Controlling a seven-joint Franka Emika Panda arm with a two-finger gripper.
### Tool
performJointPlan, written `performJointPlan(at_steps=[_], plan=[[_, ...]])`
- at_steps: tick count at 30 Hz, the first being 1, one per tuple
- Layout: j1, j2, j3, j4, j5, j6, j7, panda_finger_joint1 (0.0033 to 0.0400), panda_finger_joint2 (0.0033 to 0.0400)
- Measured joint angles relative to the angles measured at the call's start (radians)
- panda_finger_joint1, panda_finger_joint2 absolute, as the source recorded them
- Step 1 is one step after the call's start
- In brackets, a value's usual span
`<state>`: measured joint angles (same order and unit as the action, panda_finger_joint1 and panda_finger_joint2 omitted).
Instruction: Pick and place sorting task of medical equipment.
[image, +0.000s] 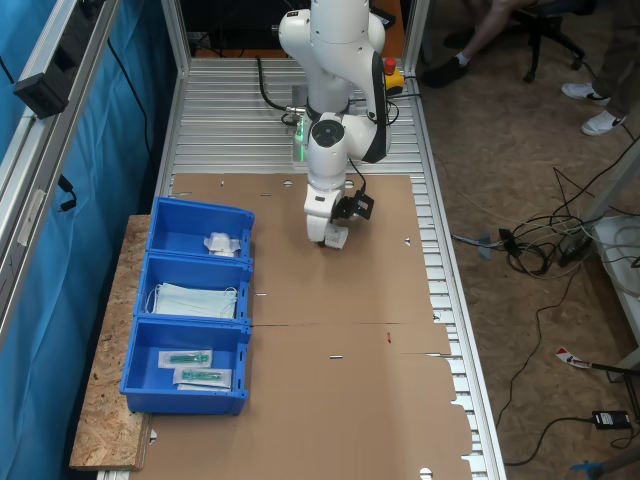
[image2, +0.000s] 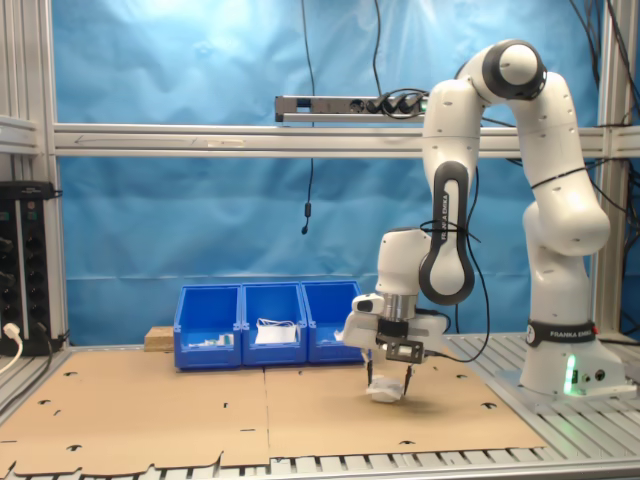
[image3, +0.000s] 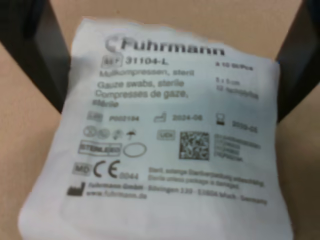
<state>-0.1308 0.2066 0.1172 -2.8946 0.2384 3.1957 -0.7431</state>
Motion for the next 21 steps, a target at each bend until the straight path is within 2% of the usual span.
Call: performJointPlan(at_steps=[2, 3, 4, 5, 10, 11, 16, 17, 21], plan=[[0.000, 0.000, 0.000, 0.000, 0.000, 0.000, 0.000, 0.0400, 0.0400], [0.000, 0.000, 0.000, 0.000, 0.000, 0.000, 0.000, 0.0360, 0.0360], [0.000, 0.000, 0.000, 0.000, 0.000, 0.000, 0.000, 0.0360, 0.0360], [0.000, 0.000, 0.000, 0.000, 0.000, 0.000, 0.000, 0.0266, 0.0266], [0.000, 0.000, 0.000, 0.000, 0.000, 0.000, 0.000, 0.0266, 0.0266], [0.000, 0.000, 0.000, 0.000, 0.000, 0.000, 0.000, 0.0167, 0.0167], [0.000, 0.000, 0.000, 0.000, 0.000, 0.000, 0.000, 0.0167, 0.0167], [0.000, 0.000, 0.000, 0.000, 0.000, 0.000, 0.000, 0.0068, 0.0068], [0.000, 0.000, 0.000, 0.000, 0.000, 0.002, 0.000, 0.0068, 0.0068]])
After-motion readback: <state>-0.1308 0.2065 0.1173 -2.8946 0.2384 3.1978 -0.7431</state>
